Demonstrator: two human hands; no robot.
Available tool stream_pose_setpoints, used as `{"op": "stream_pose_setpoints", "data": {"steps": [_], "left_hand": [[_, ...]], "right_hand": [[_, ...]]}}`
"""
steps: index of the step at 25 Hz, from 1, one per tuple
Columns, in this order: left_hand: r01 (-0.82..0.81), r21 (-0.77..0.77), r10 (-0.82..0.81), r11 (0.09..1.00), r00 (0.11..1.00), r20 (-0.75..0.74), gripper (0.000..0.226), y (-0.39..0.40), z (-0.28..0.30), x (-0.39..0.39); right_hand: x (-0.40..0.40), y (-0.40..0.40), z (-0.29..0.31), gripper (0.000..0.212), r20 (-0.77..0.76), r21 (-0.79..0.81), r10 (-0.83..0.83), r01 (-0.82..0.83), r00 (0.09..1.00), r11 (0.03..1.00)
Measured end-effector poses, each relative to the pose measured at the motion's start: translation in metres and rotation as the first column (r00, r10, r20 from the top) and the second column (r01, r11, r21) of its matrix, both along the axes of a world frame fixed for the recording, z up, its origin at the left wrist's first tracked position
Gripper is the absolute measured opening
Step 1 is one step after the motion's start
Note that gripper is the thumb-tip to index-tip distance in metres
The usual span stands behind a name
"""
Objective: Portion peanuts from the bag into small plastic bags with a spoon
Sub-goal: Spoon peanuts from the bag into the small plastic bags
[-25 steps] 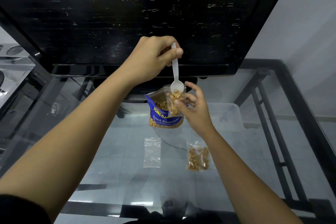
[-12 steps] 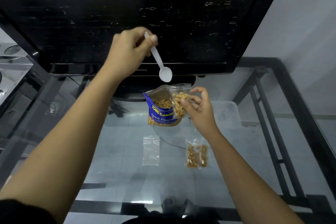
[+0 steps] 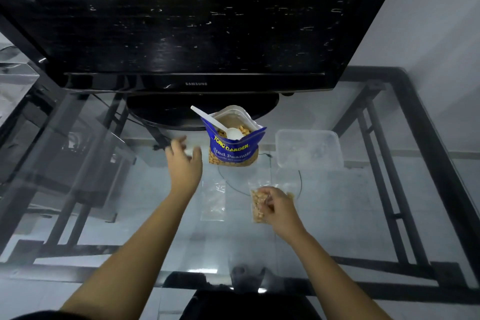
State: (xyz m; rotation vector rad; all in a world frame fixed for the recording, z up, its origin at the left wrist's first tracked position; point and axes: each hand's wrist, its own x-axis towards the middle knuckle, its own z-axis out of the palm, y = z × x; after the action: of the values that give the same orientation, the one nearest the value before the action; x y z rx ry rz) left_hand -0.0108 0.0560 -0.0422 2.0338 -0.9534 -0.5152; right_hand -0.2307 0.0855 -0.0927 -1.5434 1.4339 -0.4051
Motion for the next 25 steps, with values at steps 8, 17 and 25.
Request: {"op": "stream_pose_setpoints", "data": {"steps": [8, 17, 25], "left_hand": [[0.441, 0.457, -0.598, 0.772, 0.747, 0.290, 0.036, 0.041, -0.067, 0.005], [0.618, 0.474, -0.750, 0.627, 0.643, 0.153, 0.004, 0.041, -0.005, 0.011], [0.434, -0.004, -0.300, 0.901, 0.615, -0.730, 0.008, 0.038, 0.053, -0.004]], "right_hand": [[0.003, 0.000, -0.007, 0.042, -0.553, -0.260, 0.158, -0.350, 0.818, 0.900], [0.006, 0.009, 0.017, 0.054, -0.245, -0.209, 0.229, -0.282, 0.942, 0.936], [0.033, 0.000, 0.066, 0.044, 0.526, 0.265, -0.341, 0.231, 0.779, 0.936]]}}
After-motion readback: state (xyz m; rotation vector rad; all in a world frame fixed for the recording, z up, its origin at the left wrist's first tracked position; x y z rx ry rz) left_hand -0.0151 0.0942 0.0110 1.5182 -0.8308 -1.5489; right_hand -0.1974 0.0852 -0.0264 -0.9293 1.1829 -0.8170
